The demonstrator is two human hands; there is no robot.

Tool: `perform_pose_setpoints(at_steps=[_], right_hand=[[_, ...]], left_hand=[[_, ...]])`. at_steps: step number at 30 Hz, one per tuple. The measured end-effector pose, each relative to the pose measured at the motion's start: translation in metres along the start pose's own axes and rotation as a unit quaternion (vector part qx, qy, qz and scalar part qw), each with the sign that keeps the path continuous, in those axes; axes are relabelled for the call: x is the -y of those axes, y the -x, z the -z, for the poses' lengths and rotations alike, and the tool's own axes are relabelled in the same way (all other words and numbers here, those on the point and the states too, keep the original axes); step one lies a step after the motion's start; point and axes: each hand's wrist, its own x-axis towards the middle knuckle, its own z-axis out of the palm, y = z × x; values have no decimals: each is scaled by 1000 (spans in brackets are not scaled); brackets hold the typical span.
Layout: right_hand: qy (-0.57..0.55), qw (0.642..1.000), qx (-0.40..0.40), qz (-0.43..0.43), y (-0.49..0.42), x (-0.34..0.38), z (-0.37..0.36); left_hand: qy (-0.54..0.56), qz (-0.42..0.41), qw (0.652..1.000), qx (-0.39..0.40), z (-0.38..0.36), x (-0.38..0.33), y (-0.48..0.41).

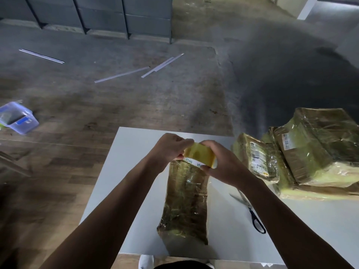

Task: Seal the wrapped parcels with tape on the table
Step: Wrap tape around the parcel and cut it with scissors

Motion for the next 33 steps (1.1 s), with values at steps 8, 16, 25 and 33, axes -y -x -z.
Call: perform_pose_setpoints(at_steps=[8, 16, 25, 33], right_hand=[[120, 992, -24, 19, -10, 8, 17], [-47, 998, 24, -20, -10, 5, 28], [168, 980, 91, 49, -21, 8, 32], [218, 963, 157, 37, -35, 12, 16]], left_hand=[[19, 26, 997, -68, 15, 10, -4], [130, 77, 988, -34, 38, 22, -7], [124, 103, 986, -32, 54, 46, -20], [166, 191, 967, -15, 62, 80, -42]])
